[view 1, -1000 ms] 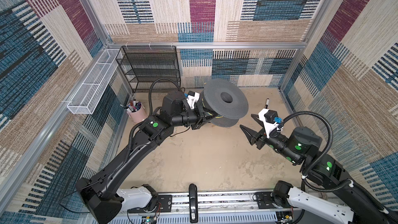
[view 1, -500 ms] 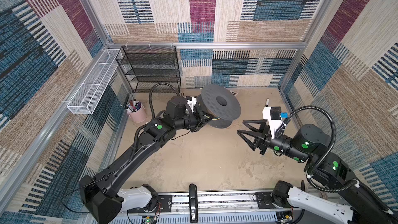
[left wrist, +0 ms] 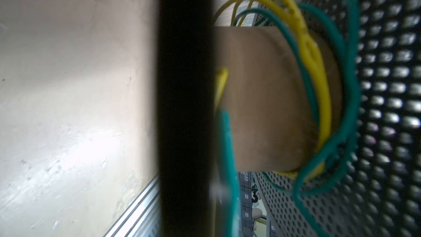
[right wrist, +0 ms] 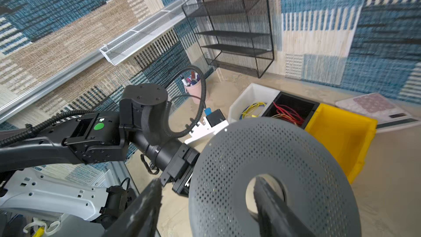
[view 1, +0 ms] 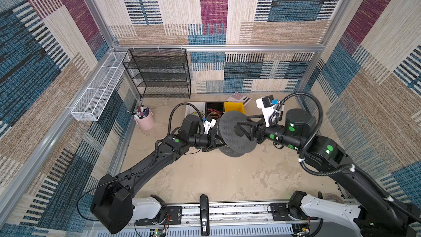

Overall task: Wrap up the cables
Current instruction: 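Lower the spool onto the table with the left gripper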

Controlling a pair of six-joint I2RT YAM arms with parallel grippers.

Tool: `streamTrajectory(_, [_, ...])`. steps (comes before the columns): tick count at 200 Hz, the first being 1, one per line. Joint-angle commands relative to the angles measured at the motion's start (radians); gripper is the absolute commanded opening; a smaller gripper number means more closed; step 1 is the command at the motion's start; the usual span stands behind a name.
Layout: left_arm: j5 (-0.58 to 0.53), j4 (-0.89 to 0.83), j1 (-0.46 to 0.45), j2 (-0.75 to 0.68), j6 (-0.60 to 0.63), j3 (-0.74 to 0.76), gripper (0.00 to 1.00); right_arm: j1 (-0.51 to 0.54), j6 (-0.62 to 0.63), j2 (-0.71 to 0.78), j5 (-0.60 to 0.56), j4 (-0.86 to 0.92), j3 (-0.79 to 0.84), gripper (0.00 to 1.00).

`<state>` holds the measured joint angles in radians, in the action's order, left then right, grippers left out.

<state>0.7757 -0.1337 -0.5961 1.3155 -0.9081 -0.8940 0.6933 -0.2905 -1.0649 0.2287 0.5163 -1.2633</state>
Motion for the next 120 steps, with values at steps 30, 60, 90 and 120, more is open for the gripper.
streamTrajectory(30, [0.1,0.209,-0.001,0.062,0.137,0.159,0.0,-0.114,-0.024,-0.095,0.31,-0.217,0.073,0.65])
streamTrajectory(60, [0.125,0.286,-0.001,0.102,0.159,0.207,0.0,-0.206,-0.028,-0.093,0.354,-0.272,0.19,0.68])
streamTrajectory(90, [0.114,0.335,0.001,0.125,0.19,0.25,0.0,-0.282,-0.029,-0.058,0.363,-0.309,0.281,0.69])
streamTrajectory(120, [0.108,0.38,0.004,0.164,0.206,0.267,0.0,-0.36,-0.029,-0.016,0.355,-0.346,0.361,0.73])
